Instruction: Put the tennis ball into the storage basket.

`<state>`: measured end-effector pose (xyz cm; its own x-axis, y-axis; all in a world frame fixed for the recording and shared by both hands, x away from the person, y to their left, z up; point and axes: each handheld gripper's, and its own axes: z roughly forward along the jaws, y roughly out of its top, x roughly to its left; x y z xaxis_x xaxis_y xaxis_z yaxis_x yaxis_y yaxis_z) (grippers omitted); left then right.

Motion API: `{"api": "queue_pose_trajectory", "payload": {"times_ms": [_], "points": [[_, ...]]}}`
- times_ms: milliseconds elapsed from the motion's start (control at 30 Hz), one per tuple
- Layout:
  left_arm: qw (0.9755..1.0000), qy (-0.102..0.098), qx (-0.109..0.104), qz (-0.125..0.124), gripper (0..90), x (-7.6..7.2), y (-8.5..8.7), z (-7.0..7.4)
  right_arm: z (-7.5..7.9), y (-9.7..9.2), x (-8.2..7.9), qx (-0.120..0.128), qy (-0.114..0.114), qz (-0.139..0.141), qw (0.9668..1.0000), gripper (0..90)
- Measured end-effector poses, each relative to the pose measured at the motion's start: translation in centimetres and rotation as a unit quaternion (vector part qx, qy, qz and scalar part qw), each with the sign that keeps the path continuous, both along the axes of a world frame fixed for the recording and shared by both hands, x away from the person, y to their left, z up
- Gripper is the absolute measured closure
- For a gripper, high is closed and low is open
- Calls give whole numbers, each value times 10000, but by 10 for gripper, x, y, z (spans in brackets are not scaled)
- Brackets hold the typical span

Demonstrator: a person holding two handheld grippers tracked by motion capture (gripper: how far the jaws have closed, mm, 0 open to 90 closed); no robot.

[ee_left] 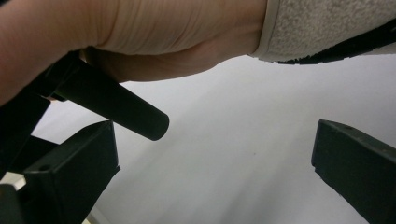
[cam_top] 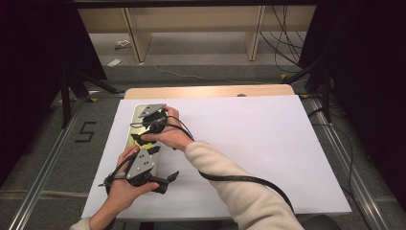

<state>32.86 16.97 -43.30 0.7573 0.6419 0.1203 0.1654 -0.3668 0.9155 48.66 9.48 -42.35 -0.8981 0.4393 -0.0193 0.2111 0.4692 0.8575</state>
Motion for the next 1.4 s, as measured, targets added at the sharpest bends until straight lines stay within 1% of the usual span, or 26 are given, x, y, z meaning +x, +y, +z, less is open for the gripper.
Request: {"api": "queue_pose_trajectory", "payload": {"times_ms": [167, 300, 567, 867, 1100, 1200, 1400], "points": [[10000, 8, -8, 6, 0, 0, 0, 0, 8, -4, 0, 104, -61, -14, 9999, 98], [10000, 0, 4, 1, 0, 0, 0, 0, 11, -11, 1, 102, -96, -50, 9999, 99], [10000, 8, -12, 12, 0, 0, 0, 0, 14, -28, 2, 138, -100, -216, 9996, 93], [10000, 10, -16, 28, 0, 0, 0, 0, 20, -49, 3, 223, -120, -366, 9990, 94], [10000, 5, -49, 51, 0, 0, 1, 0, 21, -65, 5, 212, -144, -483, 9985, 96], [10000, -17, -41, 47, 0, 0, 1, 0, 22, -73, 5, 210, -102, -557, 9982, 96], [10000, 9, -50, 46, 0, 0, 0, 0, 24, -84, 5, 261, -100, -634, 9976, 97]]}}
